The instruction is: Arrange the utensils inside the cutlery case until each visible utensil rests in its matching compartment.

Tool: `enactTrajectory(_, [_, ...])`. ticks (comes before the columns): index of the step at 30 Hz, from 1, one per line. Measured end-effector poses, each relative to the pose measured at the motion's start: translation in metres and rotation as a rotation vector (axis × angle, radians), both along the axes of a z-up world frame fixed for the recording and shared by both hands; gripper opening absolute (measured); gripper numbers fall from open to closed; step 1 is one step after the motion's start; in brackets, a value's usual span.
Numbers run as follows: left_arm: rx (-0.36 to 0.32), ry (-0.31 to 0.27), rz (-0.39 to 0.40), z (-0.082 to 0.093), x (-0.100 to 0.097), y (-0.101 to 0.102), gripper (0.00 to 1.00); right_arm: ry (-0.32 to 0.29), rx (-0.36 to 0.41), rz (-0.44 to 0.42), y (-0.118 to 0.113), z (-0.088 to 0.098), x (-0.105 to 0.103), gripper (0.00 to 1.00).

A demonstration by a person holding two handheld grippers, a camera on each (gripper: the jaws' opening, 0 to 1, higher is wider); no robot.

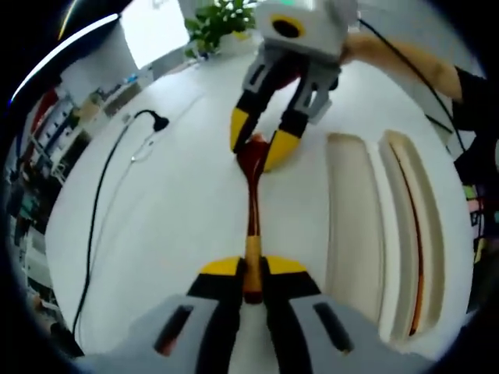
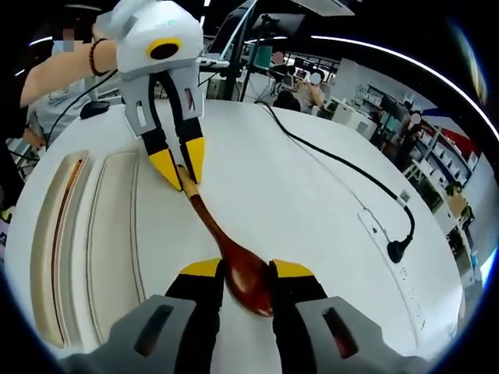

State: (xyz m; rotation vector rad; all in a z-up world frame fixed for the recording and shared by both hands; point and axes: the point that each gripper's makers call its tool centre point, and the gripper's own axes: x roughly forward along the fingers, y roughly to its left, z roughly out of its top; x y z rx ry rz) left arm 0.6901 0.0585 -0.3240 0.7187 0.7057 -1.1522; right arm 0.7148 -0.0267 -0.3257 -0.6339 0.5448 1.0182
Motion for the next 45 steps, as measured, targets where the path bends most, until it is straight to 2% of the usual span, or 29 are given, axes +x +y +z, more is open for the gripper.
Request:
enactTrajectory(10, [0.05,-0.053,0.005,0.001,0.008,0.001,0.12,0.006,-0.039,0.033,-0.001,0.006,-0.001,0.16])
enactTrajectory(22, [0.029,-0.065,0.02,0.002,0.003,-0.001,0.12,0.047,-0.084,0.073,0.0,0.011,0.001,0.11])
enactTrajectory(29, [0.038,-0.065,0.017,0.002,0.002,-0.001,0.11,0.075,-0.14,0.092,0.002,0.015,-0.01,0.07])
enactTrajectory(32, [0.037,-0.081,0.018,0.002,0.004,-0.002,0.1,0.069,-0.159,0.09,0.001,0.016,-0.01,0.07])
enactTrajectory(36, [0.031,-0.083,0.019,0.003,0.004,-0.001,0.1,0.076,-0.169,0.104,0.001,0.018,-0.014,0.06])
enactTrajectory(41, [0.032,-0.099,0.005,0.003,0.003,-0.002,0.09,0.089,-0.19,0.137,0.001,0.018,-0.029,0.05])
enactTrajectory(45, [0.037,-0.113,-0.004,0.002,0.003,-0.002,0.09,0.086,-0.199,0.144,0.002,0.021,-0.031,0.04])
